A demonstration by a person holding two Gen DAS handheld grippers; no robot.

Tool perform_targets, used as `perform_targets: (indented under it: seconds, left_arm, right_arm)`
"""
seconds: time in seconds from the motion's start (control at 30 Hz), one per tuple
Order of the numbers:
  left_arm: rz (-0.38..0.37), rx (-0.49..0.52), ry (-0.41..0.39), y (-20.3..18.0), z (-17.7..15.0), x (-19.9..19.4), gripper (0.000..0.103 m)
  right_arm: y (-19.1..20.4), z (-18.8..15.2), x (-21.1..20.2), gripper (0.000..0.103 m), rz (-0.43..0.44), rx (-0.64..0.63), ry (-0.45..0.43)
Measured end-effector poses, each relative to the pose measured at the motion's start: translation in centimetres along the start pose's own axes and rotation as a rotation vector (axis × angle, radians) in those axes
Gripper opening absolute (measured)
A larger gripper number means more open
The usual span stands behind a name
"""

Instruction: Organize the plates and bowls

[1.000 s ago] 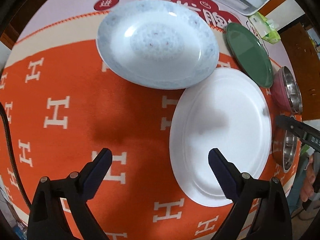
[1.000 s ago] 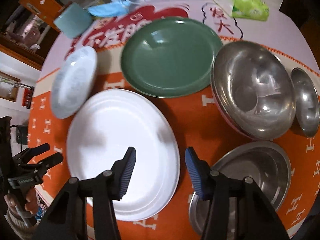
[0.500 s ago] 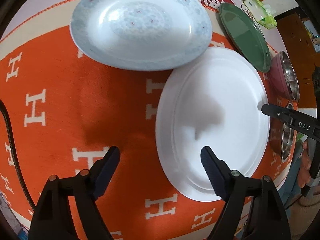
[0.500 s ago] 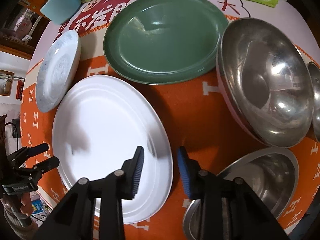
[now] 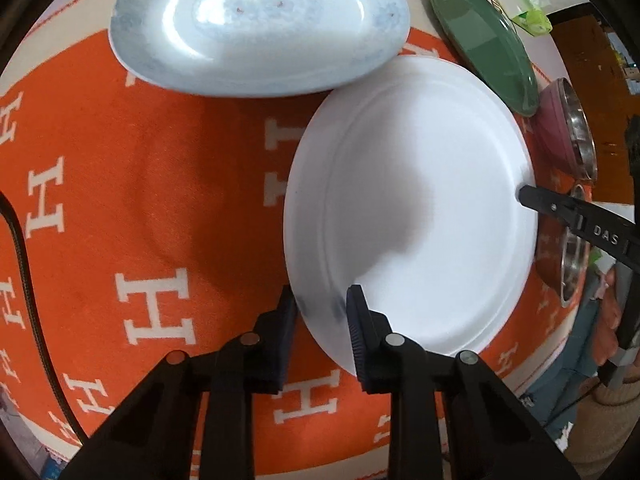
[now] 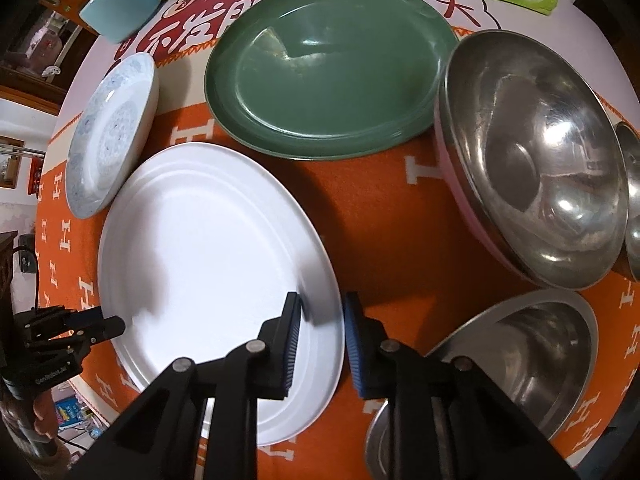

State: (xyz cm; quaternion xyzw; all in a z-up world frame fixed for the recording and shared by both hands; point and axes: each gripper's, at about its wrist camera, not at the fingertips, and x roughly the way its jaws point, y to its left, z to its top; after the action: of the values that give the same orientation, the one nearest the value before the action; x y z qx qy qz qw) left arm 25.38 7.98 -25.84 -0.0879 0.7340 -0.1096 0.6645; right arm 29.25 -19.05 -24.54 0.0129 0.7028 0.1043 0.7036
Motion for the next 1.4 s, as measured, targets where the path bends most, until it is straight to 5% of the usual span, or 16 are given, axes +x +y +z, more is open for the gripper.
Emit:
perform_targets:
  seconds: [0.4,0.83,1.17,1.4]
  left_arm:
    - [0.012,-0.022,-0.098,-0.1,-2.1,-5.3,0.022]
    - [0.132,-0.024,-0.250,0.4,-11.0,-11.0,0.022]
    - [0.155,-0.128,-0.255,3.9,-17.3,-9.0,0.022]
    - [0.210,-0.113,-0.241,5.3,-18.6,-6.9,0.023]
  right_arm:
    - [0.2,-4.1,-4.3,0.020,0.065,0.006,-0.036]
    - [2.7,-11.4,-8.3,0.019,0.165,-0.002,-0.096]
    - [6.7,-17.6,-6.7,0.019,0.152,-0.075,-0.123]
    - [8.7,-18.6,-3.9,0.019,0.125,-0.062,-0.099]
